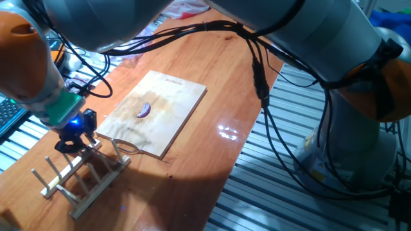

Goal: Chop the onions

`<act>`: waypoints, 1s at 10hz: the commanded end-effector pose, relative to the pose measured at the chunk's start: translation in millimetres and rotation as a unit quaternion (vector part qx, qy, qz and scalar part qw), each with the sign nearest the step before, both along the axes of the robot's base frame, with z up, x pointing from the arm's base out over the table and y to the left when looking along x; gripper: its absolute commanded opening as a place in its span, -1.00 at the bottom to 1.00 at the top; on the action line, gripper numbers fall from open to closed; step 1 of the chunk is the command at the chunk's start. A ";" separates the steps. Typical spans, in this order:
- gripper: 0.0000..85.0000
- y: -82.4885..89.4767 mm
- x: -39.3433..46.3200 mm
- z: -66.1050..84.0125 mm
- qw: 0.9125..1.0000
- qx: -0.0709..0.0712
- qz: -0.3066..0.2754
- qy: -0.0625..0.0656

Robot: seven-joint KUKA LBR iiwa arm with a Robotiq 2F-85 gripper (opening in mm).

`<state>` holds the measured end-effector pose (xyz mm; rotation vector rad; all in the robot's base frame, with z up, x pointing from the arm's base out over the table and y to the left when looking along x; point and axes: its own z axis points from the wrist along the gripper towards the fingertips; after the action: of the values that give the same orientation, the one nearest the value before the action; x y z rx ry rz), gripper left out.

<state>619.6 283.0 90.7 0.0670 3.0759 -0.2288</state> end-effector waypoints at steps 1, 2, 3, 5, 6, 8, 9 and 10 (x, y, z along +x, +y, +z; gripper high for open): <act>-0.60 -0.2 0.0 -0.7 1.000 0.000 0.003 0.001; -1.00 -0.3 0.1 -0.8 1.000 0.000 0.004 0.000; -1.00 -0.5 0.2 -0.8 1.000 -0.003 0.010 -0.003; -1.00 0.2 0.5 0.3 1.000 -0.006 0.014 -0.008; -1.00 -0.4 1.8 2.0 1.000 -0.001 0.020 -0.006; -1.00 0.6 5.4 13.8 0.999 0.013 0.032 0.002; -1.00 3.4 5.3 23.3 0.999 0.026 0.030 0.005; -1.00 6.0 4.9 35.6 0.999 0.039 0.032 0.011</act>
<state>624.4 289.0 124.8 -0.0370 3.1046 -0.1034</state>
